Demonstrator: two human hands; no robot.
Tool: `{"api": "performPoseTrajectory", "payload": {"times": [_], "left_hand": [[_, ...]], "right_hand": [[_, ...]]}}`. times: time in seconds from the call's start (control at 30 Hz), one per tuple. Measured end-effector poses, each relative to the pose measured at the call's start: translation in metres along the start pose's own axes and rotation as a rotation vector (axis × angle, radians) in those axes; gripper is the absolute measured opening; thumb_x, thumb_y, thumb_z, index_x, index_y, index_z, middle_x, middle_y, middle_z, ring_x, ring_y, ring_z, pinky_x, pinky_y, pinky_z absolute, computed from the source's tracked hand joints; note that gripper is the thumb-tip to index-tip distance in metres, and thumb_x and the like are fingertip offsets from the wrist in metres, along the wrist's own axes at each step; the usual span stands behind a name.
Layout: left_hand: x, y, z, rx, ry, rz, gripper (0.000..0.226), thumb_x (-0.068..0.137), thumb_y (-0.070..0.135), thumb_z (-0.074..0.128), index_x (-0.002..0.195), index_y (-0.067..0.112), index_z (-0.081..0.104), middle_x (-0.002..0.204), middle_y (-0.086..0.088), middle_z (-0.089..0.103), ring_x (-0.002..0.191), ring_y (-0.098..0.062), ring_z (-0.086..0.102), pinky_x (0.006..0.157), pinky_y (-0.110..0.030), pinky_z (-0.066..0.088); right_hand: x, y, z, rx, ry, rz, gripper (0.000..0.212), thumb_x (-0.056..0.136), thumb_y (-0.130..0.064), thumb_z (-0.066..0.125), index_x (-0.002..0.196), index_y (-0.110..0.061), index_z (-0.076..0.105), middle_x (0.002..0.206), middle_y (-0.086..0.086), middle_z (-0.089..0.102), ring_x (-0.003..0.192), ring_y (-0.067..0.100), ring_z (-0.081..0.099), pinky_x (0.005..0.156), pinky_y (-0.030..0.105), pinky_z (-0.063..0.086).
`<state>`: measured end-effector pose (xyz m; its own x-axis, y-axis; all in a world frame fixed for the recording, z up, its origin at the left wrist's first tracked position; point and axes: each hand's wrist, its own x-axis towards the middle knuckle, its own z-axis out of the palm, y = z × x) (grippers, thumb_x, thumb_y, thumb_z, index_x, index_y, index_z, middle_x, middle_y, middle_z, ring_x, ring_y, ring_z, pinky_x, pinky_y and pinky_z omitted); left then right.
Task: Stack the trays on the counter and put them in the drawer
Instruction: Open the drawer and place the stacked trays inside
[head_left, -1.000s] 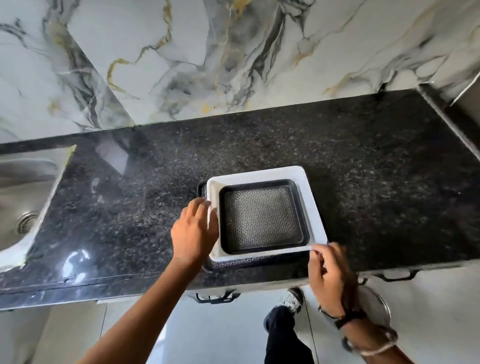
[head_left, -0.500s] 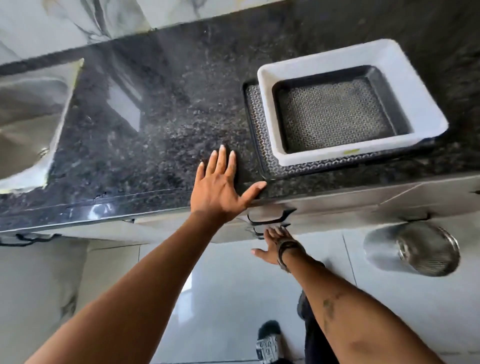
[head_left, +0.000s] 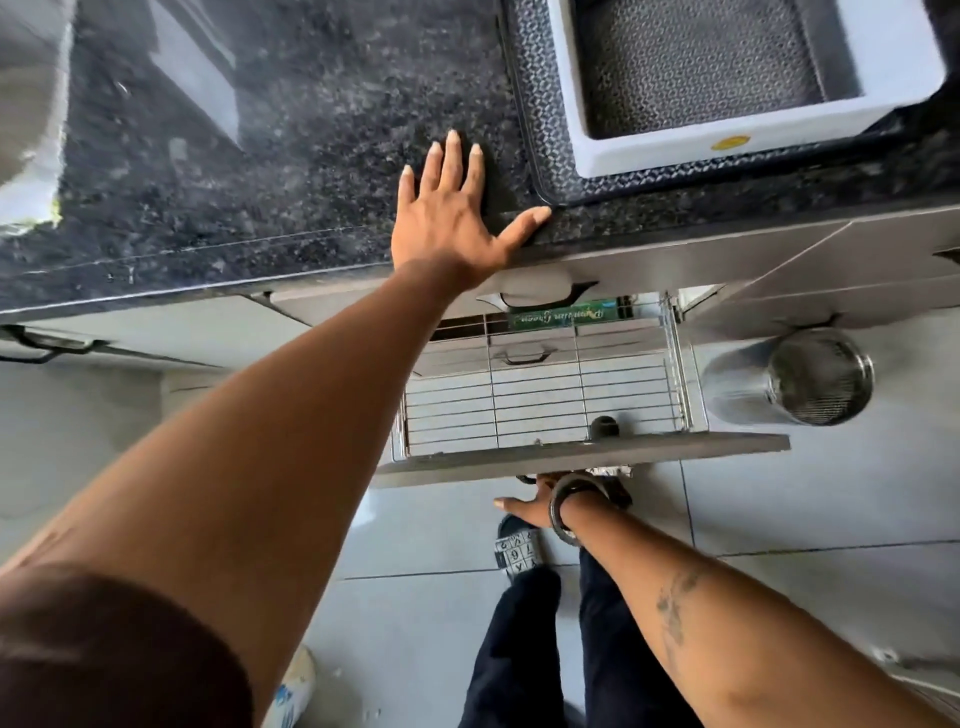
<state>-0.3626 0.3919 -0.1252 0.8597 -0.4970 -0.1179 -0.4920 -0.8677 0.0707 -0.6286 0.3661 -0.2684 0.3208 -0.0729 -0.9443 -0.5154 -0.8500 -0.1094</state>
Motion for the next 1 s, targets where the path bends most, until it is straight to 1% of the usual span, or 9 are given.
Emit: {"api": "performPoseTrajectory", "payload": {"times": [0.3, 0.4, 0.5, 0.57, 0.63, 0.7, 0.8, 0.93, 1.0], "left_hand": [[0.003, 0.003, -0.013, -0.02, -0.071, -0.008, 0.109, 0.073, 0.091, 0.003, 0.154, 0.021, 0.018, 0.166, -0.007, 0.008, 0.153, -0.023, 0.006, 0.124, -0.049, 0.006], [0.01, 0.004, -0.022, -0.177, -0.117, -0.082, 0.096, 0.08, 0.084, 0.016, 0.153, 0.021, 0.025, 0.165, -0.002, 0.012, 0.153, -0.019, 0.006, 0.124, -0.048, 0.004], [0.032, 0.013, -0.036, -0.472, -0.118, -0.336, 0.071, 0.086, 0.073, 0.036, 0.136, 0.025, 0.053, 0.155, -0.005, 0.036, 0.146, -0.028, 0.026, 0.121, -0.047, 0.014], [0.053, 0.03, -0.047, -0.598, -0.135, -0.489, 0.069, 0.086, 0.073, 0.033, 0.131, 0.027, 0.058, 0.146, -0.016, 0.045, 0.138, -0.038, 0.036, 0.117, -0.047, 0.024], [0.075, 0.05, -0.058, -0.72, -0.224, -0.564, 0.081, 0.082, 0.079, 0.029, 0.142, 0.027, 0.046, 0.147, -0.022, 0.043, 0.138, -0.041, 0.034, 0.116, -0.048, 0.025], [0.09, 0.065, -0.064, -0.826, -0.267, -0.663, 0.108, 0.068, 0.089, 0.035, 0.145, 0.014, 0.041, 0.151, -0.02, 0.039, 0.141, -0.038, 0.032, 0.117, -0.048, 0.026], [0.098, 0.072, -0.061, -0.844, -0.259, -0.704, 0.12, 0.054, 0.089, 0.052, 0.138, 0.003, 0.049, 0.146, -0.017, 0.046, 0.134, -0.036, 0.043, 0.112, -0.044, 0.039], [0.095, 0.064, -0.061, -1.157, -0.199, -0.656, 0.079, 0.047, 0.076, 0.07, 0.079, 0.004, 0.064, 0.093, -0.01, 0.07, 0.073, -0.021, 0.066, 0.069, -0.031, 0.055], [0.09, 0.06, -0.06, -1.184, -0.223, -0.614, 0.079, 0.04, 0.076, 0.071, 0.076, 0.006, 0.063, 0.082, -0.01, 0.067, 0.07, -0.024, 0.068, 0.073, -0.036, 0.061]], "right_hand": [[-0.047, 0.029, 0.007, 0.02, -0.23, 0.032, 0.12, 0.046, -0.1, 0.024, 0.137, -0.025, 0.046, 0.153, 0.005, 0.04, 0.138, 0.026, 0.039, 0.11, 0.04, 0.032], [-0.066, 0.079, -0.055, 0.29, -0.388, 0.05, 0.092, 0.078, -0.074, 0.045, 0.134, -0.001, 0.046, 0.135, 0.021, 0.057, 0.116, 0.03, 0.063, 0.091, 0.034, 0.055], [-0.071, 0.17, -0.168, 0.675, 0.102, 0.166, 0.043, 0.095, -0.028, 0.051, 0.117, 0.008, 0.056, 0.118, 0.025, 0.067, 0.1, 0.031, 0.07, 0.08, 0.035, 0.059], [-0.088, 0.228, -0.261, 1.173, 0.667, 0.164, 0.038, 0.097, -0.026, 0.044, 0.116, 0.005, 0.057, 0.117, 0.023, 0.066, 0.108, 0.031, 0.066, 0.083, 0.036, 0.054], [-0.11, 0.251, -0.341, 1.362, 1.011, 0.138, 0.037, 0.096, -0.04, 0.04, 0.085, -0.011, 0.061, 0.092, 0.012, 0.074, 0.072, 0.012, 0.071, 0.068, 0.035, 0.047], [-0.118, 0.234, -0.399, 1.321, 1.076, 0.123, 0.053, 0.087, -0.063, 0.035, 0.069, -0.018, 0.056, 0.101, 0.016, 0.071, 0.067, 0.019, 0.066, 0.08, 0.044, 0.049], [-0.118, 0.196, -0.431, 0.985, 0.873, 0.111, 0.091, 0.065, -0.089, 0.029, 0.103, -0.013, 0.064, 0.12, 0.018, 0.062, 0.114, 0.034, 0.059, 0.097, 0.041, 0.041], [-0.111, 0.184, -0.43, 0.926, 0.819, 0.144, 0.104, 0.062, -0.083, 0.05, 0.133, -0.006, 0.047, 0.143, 0.018, 0.049, 0.129, 0.036, 0.048, 0.109, 0.044, 0.036], [-0.107, 0.187, -0.422, 0.761, 0.941, 0.285, 0.096, 0.066, -0.08, 0.048, 0.129, -0.009, 0.051, 0.142, 0.017, 0.046, 0.13, 0.038, 0.042, 0.11, 0.047, 0.034]]}}
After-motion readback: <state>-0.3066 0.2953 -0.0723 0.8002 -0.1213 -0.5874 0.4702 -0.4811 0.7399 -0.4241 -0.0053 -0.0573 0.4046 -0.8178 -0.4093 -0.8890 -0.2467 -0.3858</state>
